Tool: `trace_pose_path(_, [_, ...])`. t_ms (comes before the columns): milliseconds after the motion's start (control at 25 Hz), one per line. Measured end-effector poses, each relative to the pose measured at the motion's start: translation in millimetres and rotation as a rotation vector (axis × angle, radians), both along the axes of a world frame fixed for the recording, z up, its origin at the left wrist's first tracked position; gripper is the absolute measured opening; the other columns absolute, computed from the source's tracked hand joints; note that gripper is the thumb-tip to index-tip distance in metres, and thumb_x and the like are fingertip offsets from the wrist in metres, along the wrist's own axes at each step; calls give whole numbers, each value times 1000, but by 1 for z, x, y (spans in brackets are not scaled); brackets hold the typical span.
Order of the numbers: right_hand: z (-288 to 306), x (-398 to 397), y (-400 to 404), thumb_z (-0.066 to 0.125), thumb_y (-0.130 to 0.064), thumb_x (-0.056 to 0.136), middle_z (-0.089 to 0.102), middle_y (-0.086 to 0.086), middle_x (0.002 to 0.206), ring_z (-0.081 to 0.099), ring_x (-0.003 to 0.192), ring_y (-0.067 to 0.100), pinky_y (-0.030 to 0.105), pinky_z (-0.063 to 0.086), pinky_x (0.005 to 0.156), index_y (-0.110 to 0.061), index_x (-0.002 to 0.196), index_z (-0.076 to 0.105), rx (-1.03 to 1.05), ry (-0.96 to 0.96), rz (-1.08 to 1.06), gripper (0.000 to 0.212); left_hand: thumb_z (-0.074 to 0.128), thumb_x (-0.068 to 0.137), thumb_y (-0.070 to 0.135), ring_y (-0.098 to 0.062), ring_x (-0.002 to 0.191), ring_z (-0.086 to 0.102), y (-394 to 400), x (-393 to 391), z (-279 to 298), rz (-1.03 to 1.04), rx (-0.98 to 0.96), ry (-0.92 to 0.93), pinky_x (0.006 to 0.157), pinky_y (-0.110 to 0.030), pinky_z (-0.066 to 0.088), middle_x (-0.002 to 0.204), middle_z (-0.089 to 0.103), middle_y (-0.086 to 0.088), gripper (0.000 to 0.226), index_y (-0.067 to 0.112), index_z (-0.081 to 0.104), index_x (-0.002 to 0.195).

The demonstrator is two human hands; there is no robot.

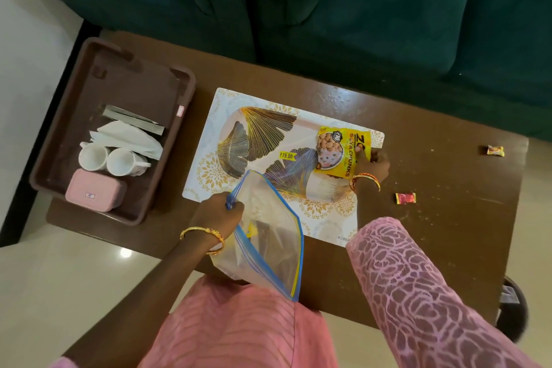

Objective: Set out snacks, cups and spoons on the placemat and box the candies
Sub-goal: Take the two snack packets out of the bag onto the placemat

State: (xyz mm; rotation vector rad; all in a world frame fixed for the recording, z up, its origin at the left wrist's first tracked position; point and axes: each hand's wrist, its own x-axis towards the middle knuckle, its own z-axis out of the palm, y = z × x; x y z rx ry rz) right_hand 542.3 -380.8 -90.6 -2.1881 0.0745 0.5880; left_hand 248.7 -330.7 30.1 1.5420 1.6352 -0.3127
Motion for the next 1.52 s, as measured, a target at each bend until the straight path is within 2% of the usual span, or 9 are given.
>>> trace_pose_path(280, [16,-7,-2,71,-28,77,60,13,100,57,90,26,39,48,83,-10,95,54,36,68,-141,32,51,88,23,-21,69,62,0,-4,4,43,-11,-49,62,-22,41,68,70,-7,22,6,63,81])
trace_pose_path(360, [30,-13,-5,67,-20,77,58,17,102,55,96,30,36,44,80,-5,96,56,22,-128,-141,27,52,88,22,-12,63,57,-3,-6,7,31,11,-72,59,-19,39,59,62,4,18,10,60,77])
trace_pose_path(520, [38,-53,-6,55,-1,78,55,24,108,49,103,37,39,42,84,-4,99,63,-99,-509,597,22,53,88,21,-3,59,53,-7,-13,12,19,19,-94,52,-19,38,56,57,11,17,12,59,76])
trace_pose_path(680, [11,-64,0,48,4,86,38,25,131,35,121,43,51,41,96,-16,128,51,-372,-394,990,46,53,87,22,0,56,53,-9,-22,12,47,21,-88,50,-18,33,49,57,10,23,21,52,64])
trace_pose_path(1000, [2,-75,16,42,4,89,29,27,138,31,124,46,53,42,96,-11,126,50,-542,-328,827,41,53,88,23,1,56,53,-7,-32,10,106,27,-113,50,-19,35,50,58,10,19,13,58,72])
trace_pose_path(1200, [55,-80,16,54,-7,88,40,25,132,42,121,39,39,39,101,-8,124,55,-292,-227,692,36,52,89,23,1,55,53,-9,-36,19,91,47,-136,50,-17,36,51,58,10,19,10,60,77])
trace_pose_path(1360, [155,-128,-5,57,-14,78,68,12,87,66,79,10,15,49,66,-16,80,65,226,-164,448,9,55,87,22,-13,55,58,-17,-44,39,79,193,-170,51,-24,42,54,57,0,21,5,58,74])
trace_pose_path(1440, [190,-170,-22,54,-16,73,69,6,72,68,72,18,25,55,67,-26,68,64,291,117,642,15,58,85,22,-32,63,58,-19,-52,51,18,302,-161,57,-36,46,60,60,-12,21,5,54,72])
trace_pose_path(1520, [192,-219,-28,56,-12,76,68,12,79,65,78,26,33,52,73,-19,70,67,-22,377,1036,14,59,84,21,-39,67,59,-23,-63,62,-56,338,-170,60,-44,49,66,63,-18,18,9,50,73])
